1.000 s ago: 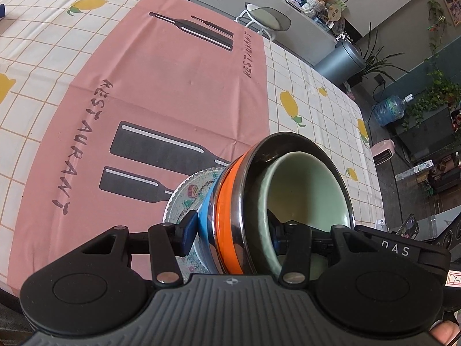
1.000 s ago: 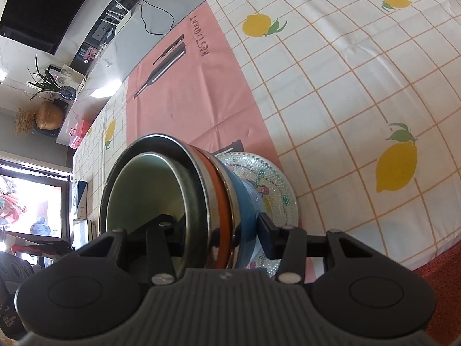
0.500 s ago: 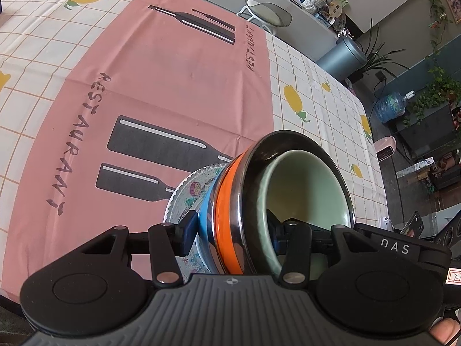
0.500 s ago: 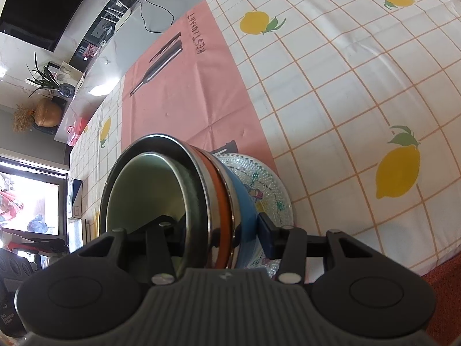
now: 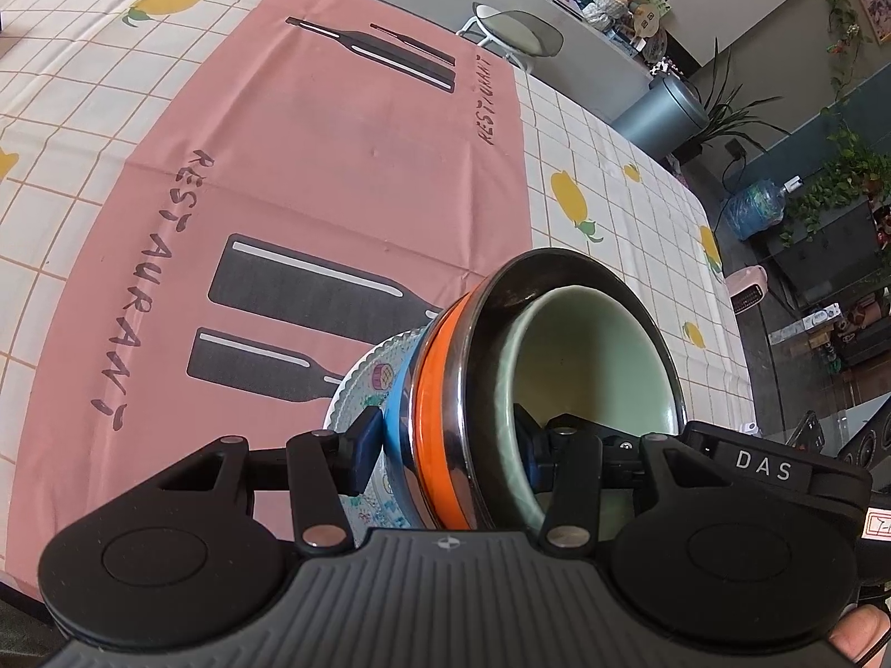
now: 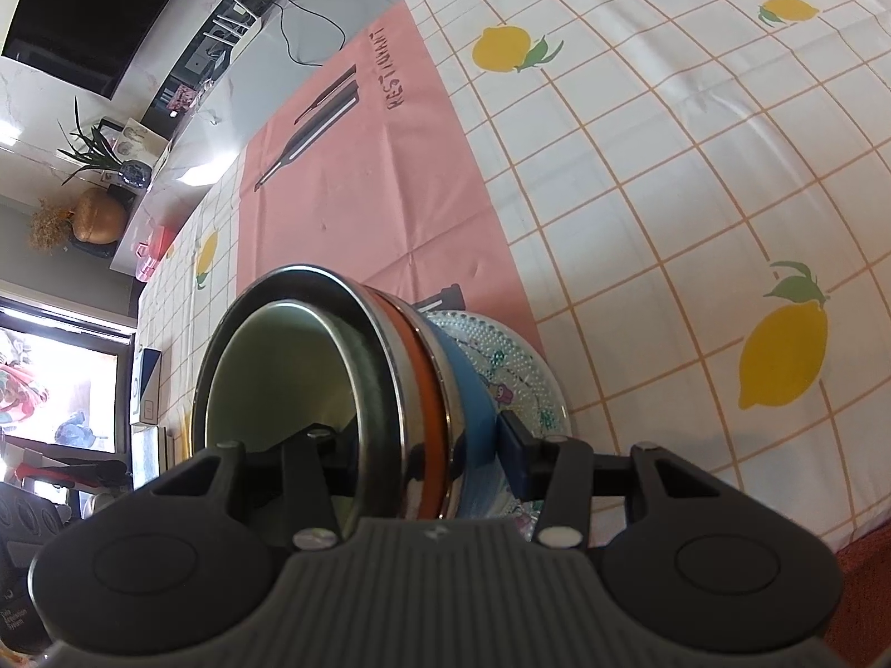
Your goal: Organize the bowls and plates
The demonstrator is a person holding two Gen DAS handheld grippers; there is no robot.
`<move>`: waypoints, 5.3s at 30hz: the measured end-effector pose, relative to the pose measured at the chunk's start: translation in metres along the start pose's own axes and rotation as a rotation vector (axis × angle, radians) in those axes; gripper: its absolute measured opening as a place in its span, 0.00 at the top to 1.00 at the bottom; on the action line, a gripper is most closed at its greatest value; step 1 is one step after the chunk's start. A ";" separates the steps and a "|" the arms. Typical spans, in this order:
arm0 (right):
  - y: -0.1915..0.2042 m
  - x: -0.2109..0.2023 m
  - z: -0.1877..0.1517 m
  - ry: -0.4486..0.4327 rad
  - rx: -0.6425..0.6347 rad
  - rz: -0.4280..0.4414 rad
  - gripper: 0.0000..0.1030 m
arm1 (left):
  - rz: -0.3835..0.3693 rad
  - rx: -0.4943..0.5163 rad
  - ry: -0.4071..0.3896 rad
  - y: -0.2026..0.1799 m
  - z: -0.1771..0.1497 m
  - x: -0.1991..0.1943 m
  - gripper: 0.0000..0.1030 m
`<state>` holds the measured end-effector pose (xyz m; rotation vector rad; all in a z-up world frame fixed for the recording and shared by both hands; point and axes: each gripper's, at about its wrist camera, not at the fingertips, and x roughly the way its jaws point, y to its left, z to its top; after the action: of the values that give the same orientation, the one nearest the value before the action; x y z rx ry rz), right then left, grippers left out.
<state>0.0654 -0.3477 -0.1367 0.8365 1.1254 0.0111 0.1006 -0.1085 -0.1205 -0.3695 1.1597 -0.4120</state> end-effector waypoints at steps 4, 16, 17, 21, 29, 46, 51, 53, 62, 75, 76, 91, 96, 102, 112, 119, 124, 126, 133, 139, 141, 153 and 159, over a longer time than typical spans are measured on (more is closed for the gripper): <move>0.004 -0.001 -0.001 -0.007 -0.019 -0.010 0.53 | 0.013 0.038 -0.001 -0.006 0.000 -0.001 0.47; 0.023 -0.026 -0.006 -0.095 -0.123 -0.093 0.26 | -0.005 0.080 -0.092 -0.009 0.002 -0.031 0.25; 0.025 -0.028 -0.007 -0.103 -0.131 -0.103 0.25 | -0.005 0.094 -0.108 -0.010 0.002 -0.037 0.24; 0.039 -0.044 -0.017 -0.167 -0.197 -0.142 0.23 | 0.017 0.199 -0.222 -0.022 -0.002 -0.069 0.22; 0.085 -0.093 -0.055 -0.425 -0.382 -0.190 0.09 | 0.142 0.495 -0.531 -0.043 -0.033 -0.136 0.18; 0.122 -0.140 -0.177 -0.806 -0.668 -0.265 0.03 | 0.327 0.651 -0.815 -0.045 -0.099 -0.185 0.08; 0.125 -0.133 -0.204 -0.836 -0.664 -0.334 0.03 | 0.354 0.631 -0.768 -0.043 -0.109 -0.176 0.08; 0.123 -0.129 -0.215 -0.846 -0.671 -0.345 0.03 | 0.357 0.608 -0.738 -0.041 -0.112 -0.171 0.08; 0.116 -0.099 -0.231 -0.837 -0.706 -0.455 0.03 | 0.408 0.561 -0.547 -0.017 -0.113 -0.134 0.08; 0.093 -0.055 -0.208 -0.627 -0.613 -0.495 0.03 | 0.428 0.521 -0.396 0.005 -0.111 -0.101 0.08; 0.092 -0.053 -0.207 -0.618 -0.610 -0.497 0.03 | 0.429 0.519 -0.387 0.005 -0.110 -0.099 0.08; 0.095 -0.038 -0.201 -0.556 -0.623 -0.486 0.03 | 0.436 0.499 -0.349 0.011 -0.106 -0.097 0.08; 0.096 -0.039 -0.203 -0.563 -0.621 -0.492 0.03 | 0.430 0.500 -0.337 0.011 -0.108 -0.096 0.08; 0.096 -0.041 -0.204 -0.568 -0.618 -0.492 0.03 | 0.429 0.504 -0.348 0.010 -0.109 -0.099 0.08; 0.096 -0.041 -0.205 -0.566 -0.618 -0.490 0.03 | 0.429 0.507 -0.349 0.009 -0.109 -0.100 0.08; 0.097 -0.039 -0.204 -0.557 -0.619 -0.490 0.03 | 0.428 0.503 -0.345 0.009 -0.109 -0.101 0.08; 0.099 -0.038 -0.204 -0.555 -0.629 -0.492 0.03 | 0.427 0.505 -0.348 0.009 -0.108 -0.102 0.08; 0.100 -0.038 -0.204 -0.556 -0.630 -0.493 0.03 | 0.426 0.505 -0.348 0.010 -0.108 -0.102 0.08; 0.100 -0.038 -0.204 -0.551 -0.628 -0.493 0.03 | 0.425 0.505 -0.349 0.010 -0.108 -0.102 0.08; 0.101 -0.038 -0.204 -0.549 -0.630 -0.491 0.03 | 0.426 0.505 -0.347 0.010 -0.108 -0.102 0.08; 0.101 -0.038 -0.204 -0.550 -0.630 -0.482 0.03 | 0.426 0.504 -0.347 0.010 -0.108 -0.102 0.08; 0.098 -0.038 -0.202 -0.537 -0.612 -0.441 0.03 | 0.427 0.500 -0.347 0.010 -0.108 -0.103 0.08; 0.098 -0.037 -0.203 -0.534 -0.611 -0.440 0.03 | 0.427 0.499 -0.346 0.010 -0.107 -0.103 0.08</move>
<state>-0.0752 -0.1758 -0.0835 0.0218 0.7099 -0.2135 -0.0335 -0.0562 -0.0812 0.2365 0.7348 -0.2362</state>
